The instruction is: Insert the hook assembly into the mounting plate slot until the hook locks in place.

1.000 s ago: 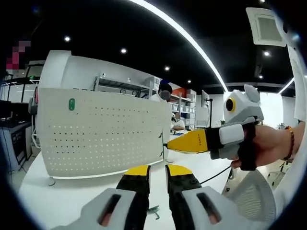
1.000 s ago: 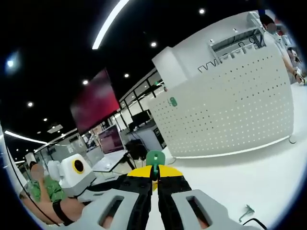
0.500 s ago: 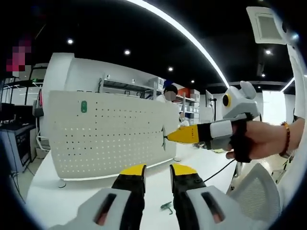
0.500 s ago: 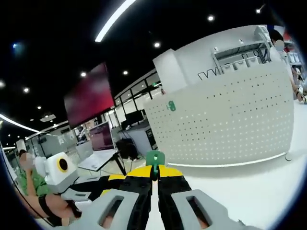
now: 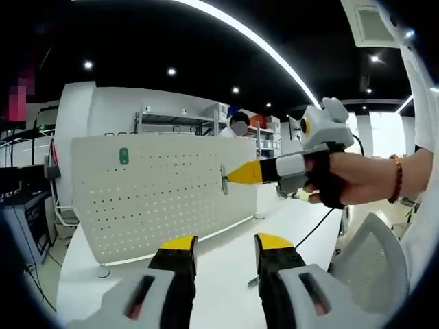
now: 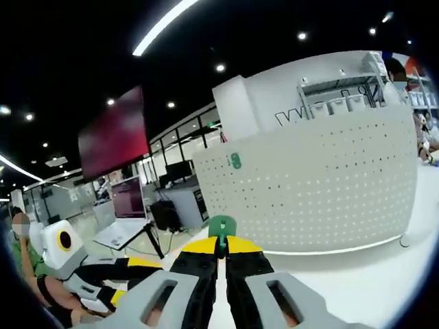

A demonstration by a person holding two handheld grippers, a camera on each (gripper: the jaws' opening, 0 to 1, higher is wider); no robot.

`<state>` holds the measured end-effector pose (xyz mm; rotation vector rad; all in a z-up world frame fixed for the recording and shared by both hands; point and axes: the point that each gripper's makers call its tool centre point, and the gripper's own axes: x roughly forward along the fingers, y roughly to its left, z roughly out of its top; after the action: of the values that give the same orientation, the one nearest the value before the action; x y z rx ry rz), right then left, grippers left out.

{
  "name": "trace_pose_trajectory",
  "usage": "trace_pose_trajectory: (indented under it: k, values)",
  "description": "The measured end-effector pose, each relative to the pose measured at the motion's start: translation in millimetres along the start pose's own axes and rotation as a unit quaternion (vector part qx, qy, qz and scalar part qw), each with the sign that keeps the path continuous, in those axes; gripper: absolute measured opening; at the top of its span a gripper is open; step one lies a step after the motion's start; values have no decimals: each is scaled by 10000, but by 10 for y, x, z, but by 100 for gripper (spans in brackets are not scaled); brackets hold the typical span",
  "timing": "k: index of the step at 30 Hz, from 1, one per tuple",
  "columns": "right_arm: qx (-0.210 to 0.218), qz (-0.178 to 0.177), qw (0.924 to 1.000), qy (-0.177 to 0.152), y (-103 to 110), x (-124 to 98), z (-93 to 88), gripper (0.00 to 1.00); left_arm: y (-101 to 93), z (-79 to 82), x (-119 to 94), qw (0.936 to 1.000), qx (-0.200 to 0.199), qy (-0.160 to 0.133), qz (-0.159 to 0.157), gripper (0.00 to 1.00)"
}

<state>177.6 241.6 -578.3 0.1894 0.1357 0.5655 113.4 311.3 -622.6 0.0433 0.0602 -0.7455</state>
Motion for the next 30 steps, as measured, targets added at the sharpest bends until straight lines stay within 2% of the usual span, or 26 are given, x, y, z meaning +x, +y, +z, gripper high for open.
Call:
trace_pose_trajectory:
  k: [7,17,23,30]
  values:
    - [-318,-124,9994,-114,-23,200,130,1,108,48,-53,9999,67,-6,89,49]
    - [-556,-216,9974,-416,4,483,433,1,164,146,-133,9997,150,-100,164,55]
    - [-634,-298,9962,-513,23,637,524,1,196,133,-176,9996,127,-83,224,61]
    - [-708,-478,9948,-549,-28,793,590,1,284,145,-227,9994,166,-133,273,62]
